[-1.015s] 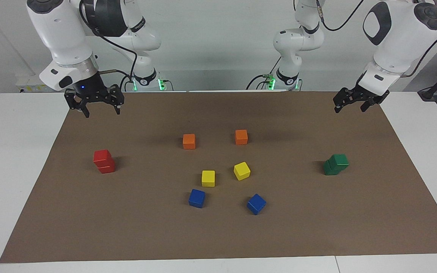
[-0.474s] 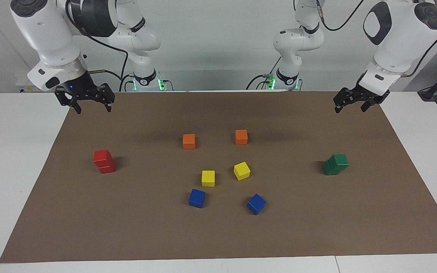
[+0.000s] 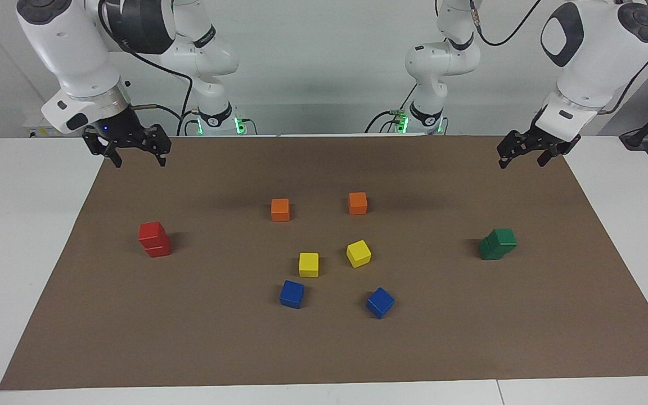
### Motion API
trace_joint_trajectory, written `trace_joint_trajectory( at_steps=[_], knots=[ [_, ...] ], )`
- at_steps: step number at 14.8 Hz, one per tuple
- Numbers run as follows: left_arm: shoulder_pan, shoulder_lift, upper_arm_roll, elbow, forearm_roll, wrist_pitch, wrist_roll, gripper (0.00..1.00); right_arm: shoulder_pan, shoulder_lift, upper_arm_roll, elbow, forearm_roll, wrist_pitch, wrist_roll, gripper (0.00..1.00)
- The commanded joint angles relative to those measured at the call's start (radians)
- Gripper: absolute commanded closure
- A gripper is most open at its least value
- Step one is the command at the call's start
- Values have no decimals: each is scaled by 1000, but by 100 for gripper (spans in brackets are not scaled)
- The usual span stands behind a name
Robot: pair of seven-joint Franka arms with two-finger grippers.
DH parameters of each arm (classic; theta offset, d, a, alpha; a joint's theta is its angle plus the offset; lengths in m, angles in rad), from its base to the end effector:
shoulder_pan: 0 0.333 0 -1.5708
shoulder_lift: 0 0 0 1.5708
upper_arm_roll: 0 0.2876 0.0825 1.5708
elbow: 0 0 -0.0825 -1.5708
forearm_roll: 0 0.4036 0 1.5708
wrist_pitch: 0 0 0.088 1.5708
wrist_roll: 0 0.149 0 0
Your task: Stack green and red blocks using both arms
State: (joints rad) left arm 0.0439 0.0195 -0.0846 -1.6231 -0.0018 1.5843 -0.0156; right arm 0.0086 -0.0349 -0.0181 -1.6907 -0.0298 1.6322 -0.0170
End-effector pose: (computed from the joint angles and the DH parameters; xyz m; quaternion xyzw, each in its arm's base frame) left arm 0.5753 -0.0234 0.5184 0.9995 -0.0125 -0.0291 0.0009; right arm 0.5660 -0.0098 0.5203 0.9998 0.0048 -0.0120 0.0144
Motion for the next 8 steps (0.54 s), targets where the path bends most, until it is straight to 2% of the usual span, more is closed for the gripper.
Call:
trace_joint_trajectory(
  at_steps=[1,8],
  knots=[
    [5,-7,-3,-11,6,16,-1,0,-1,-17,3,-7,7,-20,28,0],
    [5,-7,-3,-11,6,16,-1,0,-1,-17,3,-7,7,-25,32,0]
  ],
)
